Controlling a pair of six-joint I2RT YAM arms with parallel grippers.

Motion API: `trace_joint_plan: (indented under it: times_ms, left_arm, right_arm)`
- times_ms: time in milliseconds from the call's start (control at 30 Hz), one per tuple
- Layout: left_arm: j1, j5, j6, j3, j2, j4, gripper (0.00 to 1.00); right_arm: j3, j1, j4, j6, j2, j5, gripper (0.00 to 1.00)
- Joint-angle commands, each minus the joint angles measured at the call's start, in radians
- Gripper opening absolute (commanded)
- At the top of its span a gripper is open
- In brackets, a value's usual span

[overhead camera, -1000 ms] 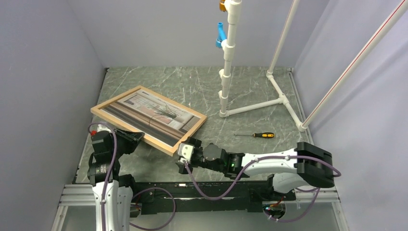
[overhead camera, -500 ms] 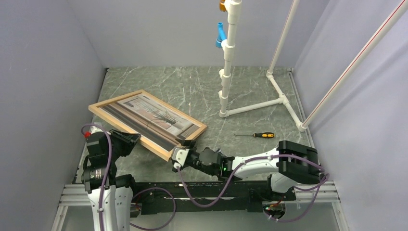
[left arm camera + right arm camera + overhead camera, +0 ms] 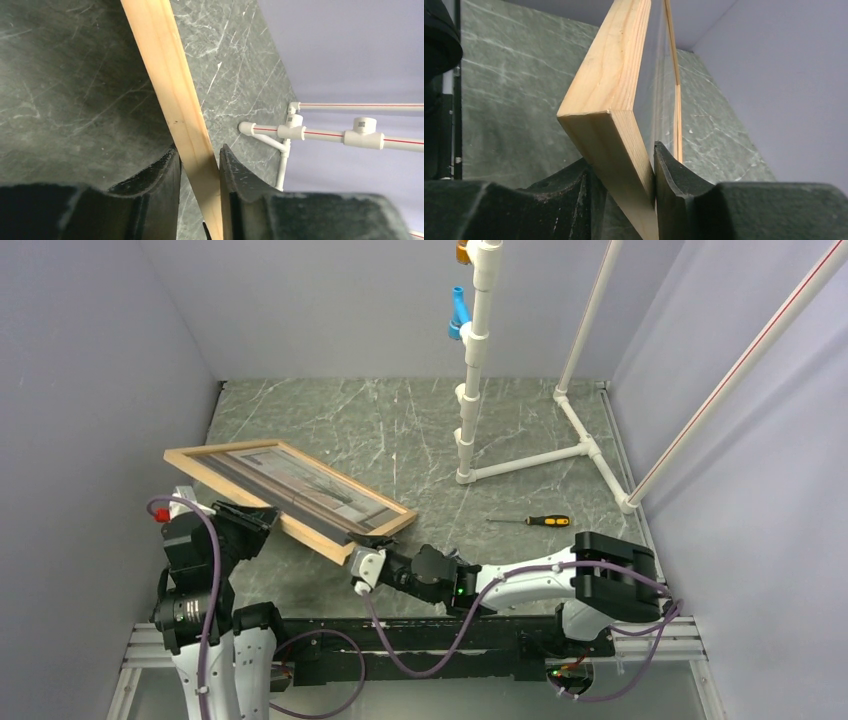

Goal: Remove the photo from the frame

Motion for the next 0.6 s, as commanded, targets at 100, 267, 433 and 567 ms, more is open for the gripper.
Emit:
trace_joint_plan:
  times_ms: [100,267,433,567]
  left_arm:
    - [-0.007,0.033,0.152,0.152,-0.031,0.021,0.57]
    - [-0.007,-0.003,0.229,0.283,-0.057,-0.011,0.74]
    - [-0.006,-0.061,0.280,0.365,-0.068,-0.059,0.78]
    - [-0.007,-0.060,0.288,0.345,-0.082,-0.056,0.77]
  right_arm:
    - [0.030,-0.106,-0.089,0.302,-0.102,-0.177,0.05]
    - [0.058,-0.262,-0.170,0.502,-0.141,-0.432,0.00]
    - [0.096,-0.395,-0.189,0.703,-0.132,-0.632,0.00]
    - [0.115,-0.496,-0.138,0.895,-0.085,-0.741,0.00]
